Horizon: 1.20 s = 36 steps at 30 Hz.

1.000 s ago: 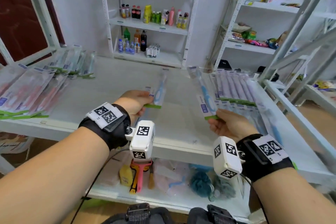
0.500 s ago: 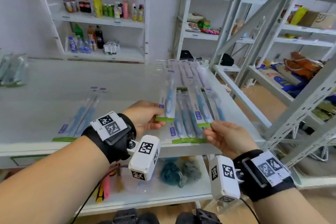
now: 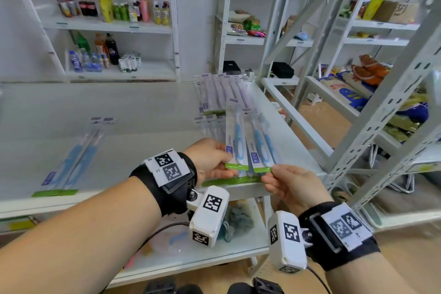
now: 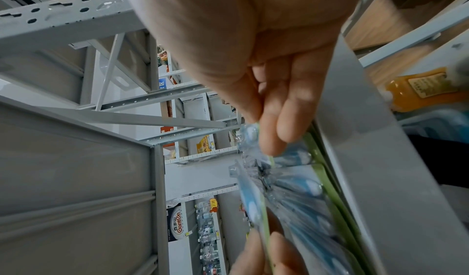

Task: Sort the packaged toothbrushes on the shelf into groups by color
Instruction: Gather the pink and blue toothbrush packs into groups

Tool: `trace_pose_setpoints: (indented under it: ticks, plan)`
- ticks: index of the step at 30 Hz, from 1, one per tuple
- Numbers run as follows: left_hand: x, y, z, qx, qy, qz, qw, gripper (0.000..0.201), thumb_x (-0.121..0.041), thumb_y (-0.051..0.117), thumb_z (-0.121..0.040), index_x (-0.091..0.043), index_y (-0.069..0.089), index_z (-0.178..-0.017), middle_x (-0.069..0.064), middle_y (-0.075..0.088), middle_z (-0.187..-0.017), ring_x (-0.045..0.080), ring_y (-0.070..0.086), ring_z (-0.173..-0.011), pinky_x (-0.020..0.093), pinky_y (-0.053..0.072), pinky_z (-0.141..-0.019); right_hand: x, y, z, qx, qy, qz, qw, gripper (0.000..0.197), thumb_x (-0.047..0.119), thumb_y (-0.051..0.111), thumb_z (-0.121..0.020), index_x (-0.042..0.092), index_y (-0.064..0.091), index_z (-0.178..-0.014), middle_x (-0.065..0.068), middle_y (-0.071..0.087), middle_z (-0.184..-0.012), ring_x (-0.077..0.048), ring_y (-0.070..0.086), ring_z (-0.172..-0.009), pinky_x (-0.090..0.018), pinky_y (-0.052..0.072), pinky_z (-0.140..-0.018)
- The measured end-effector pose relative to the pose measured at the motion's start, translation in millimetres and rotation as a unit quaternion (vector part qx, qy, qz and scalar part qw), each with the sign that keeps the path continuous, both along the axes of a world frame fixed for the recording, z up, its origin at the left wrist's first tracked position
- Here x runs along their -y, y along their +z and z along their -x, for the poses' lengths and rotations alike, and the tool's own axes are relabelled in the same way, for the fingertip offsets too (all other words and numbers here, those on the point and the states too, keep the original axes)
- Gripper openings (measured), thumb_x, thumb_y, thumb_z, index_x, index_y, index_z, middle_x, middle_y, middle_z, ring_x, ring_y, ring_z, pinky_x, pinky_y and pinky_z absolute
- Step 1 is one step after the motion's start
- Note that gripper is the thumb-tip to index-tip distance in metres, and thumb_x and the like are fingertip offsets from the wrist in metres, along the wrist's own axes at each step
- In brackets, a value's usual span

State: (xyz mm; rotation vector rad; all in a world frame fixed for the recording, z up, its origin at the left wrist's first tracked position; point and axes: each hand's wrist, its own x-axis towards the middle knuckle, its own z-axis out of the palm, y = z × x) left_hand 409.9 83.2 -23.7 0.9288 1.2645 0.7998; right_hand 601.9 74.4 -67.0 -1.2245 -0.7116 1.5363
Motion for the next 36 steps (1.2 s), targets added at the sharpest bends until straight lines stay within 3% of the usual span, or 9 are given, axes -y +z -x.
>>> trace_pose_setpoints:
  ticks: [6, 9, 16, 22, 25, 28, 30, 33, 36]
  plan:
    - [-5.0, -4.0, -18.5, -0.006, 0.006, 0.017, 1.000, 0.013, 0.003, 0.045, -0.093, -0.004, 0.056, -0.094, 0.016, 0.065, -0.084, 0.017, 0.067, -0.057, 0.019, 0.055, -0.048, -2.9, -5.7, -4.0, -0.006, -0.001, 0.007, 1.000, 0.008, 0.002, 0.053, -0.092, -0.006, 0.057, -0.092, -0.014, 0.067, -0.058, -0.015, 0.066, -0.048, -0.020, 0.054, -0.044]
    - [-6.3, -7.2, -24.5, -0.007, 0.007, 0.021, 1.000, 0.012, 0.004, 0.046, -0.093, -0.004, 0.055, -0.091, 0.017, 0.065, -0.084, 0.016, 0.067, -0.053, 0.019, 0.056, -0.048, -4.0, -9.8, -4.8, 0.004, 0.001, 0.017, 1.000, 0.010, 0.004, 0.055, -0.092, -0.005, 0.058, -0.091, -0.013, 0.067, -0.057, -0.015, 0.065, -0.047, -0.020, 0.052, -0.042]
    - [-9.5, -15.4, -34.2, -0.009, 0.027, 0.014, 0.999, 0.019, 0.008, 0.047, -0.090, -0.010, 0.052, -0.089, 0.013, 0.062, -0.090, 0.024, 0.066, -0.067, 0.025, 0.058, -0.055, -6.5, -14.1, -11.1, 0.106, 0.021, 0.042, 0.993, 0.018, 0.021, 0.065, -0.088, 0.006, 0.063, -0.078, -0.007, 0.065, -0.054, -0.012, 0.057, -0.039, -0.016, 0.039, -0.035]
    - [-13.2, -17.1, -37.1, -0.023, 0.030, 0.011, 0.999, 0.049, 0.007, 0.051, -0.089, -0.023, 0.037, -0.125, 0.014, 0.059, -0.110, 0.026, 0.068, -0.073, 0.030, 0.060, -0.060, -10.7, -9.7, -24.6, 0.161, 0.012, 0.015, 0.987, 0.026, 0.027, 0.067, -0.085, 0.011, 0.056, -0.067, -0.004, 0.056, -0.046, -0.011, 0.040, -0.031, -0.016, 0.028, -0.034]
    - [-15.0, -17.1, -37.3, -0.046, 0.016, 0.008, 0.999, 0.060, 0.005, 0.053, -0.089, -0.022, 0.031, -0.138, 0.012, 0.060, -0.104, 0.023, 0.068, -0.067, 0.030, 0.060, -0.058, -20.4, -2.6, -33.1, 0.236, -0.022, -0.044, 0.971, 0.032, 0.030, 0.069, -0.081, 0.014, 0.054, -0.059, 0.001, 0.051, -0.041, -0.010, 0.035, -0.031, -0.017, 0.028, -0.035]
    - [-16.6, -17.8, -36.4, -0.098, -0.006, -0.007, 0.995, 0.063, 0.002, 0.054, -0.090, -0.021, 0.027, -0.141, 0.013, 0.062, -0.094, 0.017, 0.068, -0.056, 0.026, 0.058, -0.053, -32.6, 3.4, -35.5, 0.312, -0.055, -0.128, 0.940, 0.025, 0.030, 0.072, -0.079, 0.019, 0.060, -0.060, 0.007, 0.057, -0.050, -0.008, 0.047, -0.045, -0.025, 0.039, -0.049]
    - [-17.6, -17.6, -34.8, -0.133, -0.023, -0.019, 0.991, 0.064, 0.000, 0.056, -0.089, -0.019, 0.026, -0.142, 0.012, 0.063, -0.088, 0.014, 0.066, -0.054, 0.025, 0.058, -0.053, -39.0, 6.7, -32.2, 0.333, -0.032, -0.169, 0.927, 0.006, 0.026, 0.071, -0.080, 0.022, 0.068, -0.077, 0.007, 0.066, -0.072, -0.008, 0.059, -0.066, -0.023, 0.046, -0.061]
    - [-19.4, -14.9, -33.9, -0.179, -0.049, -0.034, 0.982, 0.058, -0.002, 0.057, -0.088, -0.014, 0.033, -0.140, 0.015, 0.066, -0.086, 0.012, 0.062, -0.051, 0.023, 0.056, -0.051, -46.3, 7.6, -24.1, 0.391, 0.053, -0.192, 0.899, 0.028, 0.024, 0.067, -0.084, 0.018, 0.066, -0.111, 0.002, 0.066, -0.110, -0.011, 0.059, -0.100, -0.025, 0.047, -0.085]
    - [-21.7, -13.5, -34.6, -0.211, -0.057, -0.048, 0.975, 0.046, -0.002, 0.057, -0.088, -0.009, 0.044, -0.132, 0.015, 0.066, -0.079, 0.011, 0.059, -0.046, 0.021, 0.054, -0.046, -52.3, 8.2, -14.3, 0.446, 0.102, -0.208, 0.864, 0.043, 0.024, 0.066, -0.085, 0.017, 0.058, -0.127, -0.001, 0.048, -0.139, -0.014, 0.044, -0.127, -0.023, 0.031, -0.102]
